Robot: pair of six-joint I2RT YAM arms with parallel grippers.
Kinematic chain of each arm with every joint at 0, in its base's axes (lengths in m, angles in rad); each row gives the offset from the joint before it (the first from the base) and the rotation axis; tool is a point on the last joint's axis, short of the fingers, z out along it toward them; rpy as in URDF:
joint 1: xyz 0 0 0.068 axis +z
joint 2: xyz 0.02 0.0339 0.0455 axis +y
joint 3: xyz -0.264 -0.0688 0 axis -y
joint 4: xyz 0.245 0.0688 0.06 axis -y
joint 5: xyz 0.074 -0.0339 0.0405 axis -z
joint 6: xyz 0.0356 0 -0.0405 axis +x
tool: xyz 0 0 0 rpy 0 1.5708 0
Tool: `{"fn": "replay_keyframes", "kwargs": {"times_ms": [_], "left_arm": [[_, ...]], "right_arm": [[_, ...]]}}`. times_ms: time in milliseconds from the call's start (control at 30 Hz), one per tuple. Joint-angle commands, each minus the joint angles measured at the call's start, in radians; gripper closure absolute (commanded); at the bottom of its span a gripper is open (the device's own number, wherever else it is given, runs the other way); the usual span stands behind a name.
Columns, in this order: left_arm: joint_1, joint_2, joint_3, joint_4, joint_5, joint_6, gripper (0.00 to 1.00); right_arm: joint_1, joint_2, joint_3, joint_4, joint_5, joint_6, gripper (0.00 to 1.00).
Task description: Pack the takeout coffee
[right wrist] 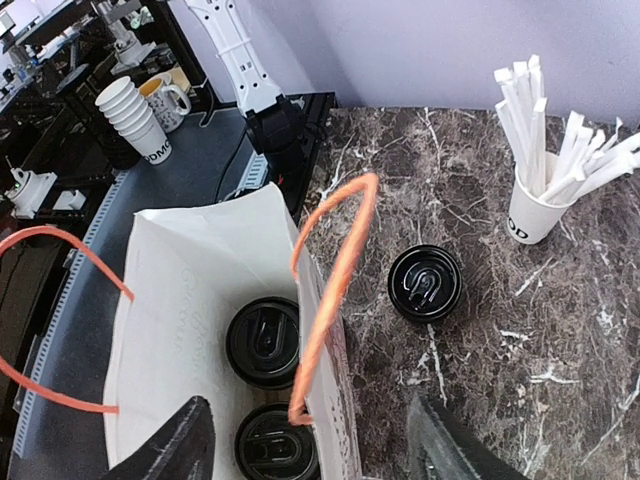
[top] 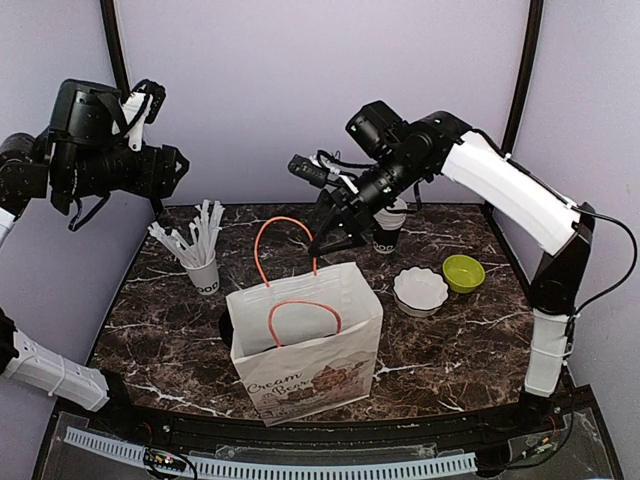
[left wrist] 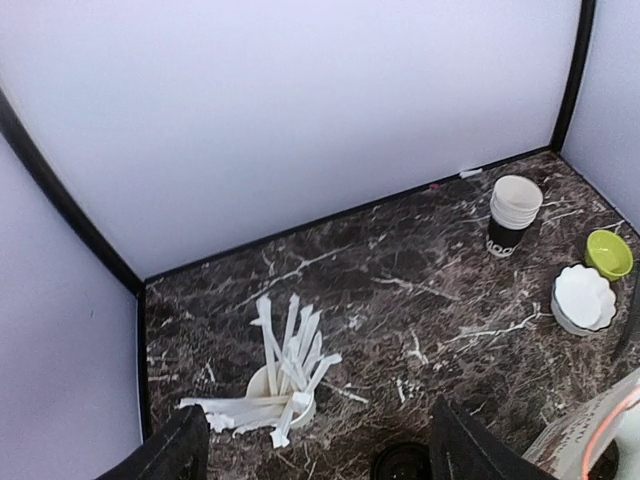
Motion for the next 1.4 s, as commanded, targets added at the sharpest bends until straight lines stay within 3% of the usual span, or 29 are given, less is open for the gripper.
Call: {"fn": "replay_keyframes", "kwargs": {"times_ms": [0,167,500,667,833,1000,1233,1367], "left_arm": [[0.049,-0.014,-0.107,-0.051,-0.060,-0.093,0.22],[0.078,-0.020,-0.169,-0.025,-0.048,-0.067,0.22],[0.109,0.033,-0.231,-0.016,-0.028,-0.031,0.25],[0.158,0.054,-0.251,-0.056,-0.026,-0.063,0.38],[0.241,0.047,-0.273,-0.076,0.052,-0.098,0.41],[0.313,0.059,-0.309,-0.058,0.131,-0.090,0.43],[0.402,0.077,-0.351,-0.014,0.235,-0.074,0.48],[0.425,0.095,-0.373,0.021,0.286,-0.056,0.57]], "right_arm": [[0.026,0.024,0.038,0.042,0.008,0.079,0.49],[0.019,0.015,0.039,0.083,0.019,0.124,1.00],[-0.135,-0.079,-0.038,0.145,0.072,0.149,1.00],[-0.192,-0.080,-0.073,0.174,0.083,0.160,1.00],[-0.226,-0.038,-0.027,0.137,0.069,0.143,0.66],[-0.259,-0.040,0.000,0.154,0.089,0.146,0.49],[-0.303,-0.096,-0.002,0.151,0.130,0.133,0.41],[-0.336,-0.172,-0.090,0.195,0.162,0.130,0.40]]}}
